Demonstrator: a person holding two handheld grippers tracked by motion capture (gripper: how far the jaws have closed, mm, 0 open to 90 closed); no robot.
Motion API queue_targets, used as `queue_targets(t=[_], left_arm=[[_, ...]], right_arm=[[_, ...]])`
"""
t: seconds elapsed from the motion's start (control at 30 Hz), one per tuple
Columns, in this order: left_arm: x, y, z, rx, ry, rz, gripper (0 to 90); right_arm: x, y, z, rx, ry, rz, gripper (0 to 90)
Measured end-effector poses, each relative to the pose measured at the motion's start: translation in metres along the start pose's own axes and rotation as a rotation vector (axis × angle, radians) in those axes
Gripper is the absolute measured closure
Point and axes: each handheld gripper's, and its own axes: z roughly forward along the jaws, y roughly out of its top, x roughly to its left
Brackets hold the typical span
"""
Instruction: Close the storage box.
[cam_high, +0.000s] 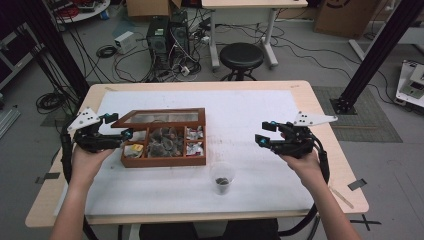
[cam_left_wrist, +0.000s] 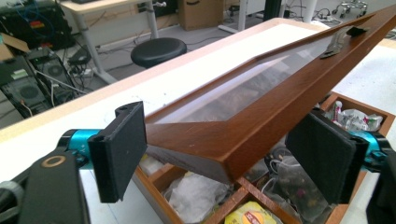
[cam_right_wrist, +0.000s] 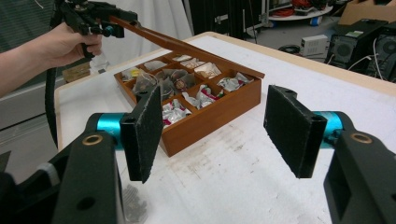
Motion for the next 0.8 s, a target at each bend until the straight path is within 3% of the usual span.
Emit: queue_targets(t=[0.43, 0.8], left_arm=[[-0.007, -0.008, 0.000, 0.029, 0.028, 0.005, 20.4], [-0.014, -0.017, -0.002, 0.045, 0.054, -0.027, 20.2]], right_arm=[[0.000, 0.000, 0.000, -0.001, 0.000, 0.001, 38.2], [0.000, 0.000, -0.001, -0.006, -0.001, 0.005, 38.2]])
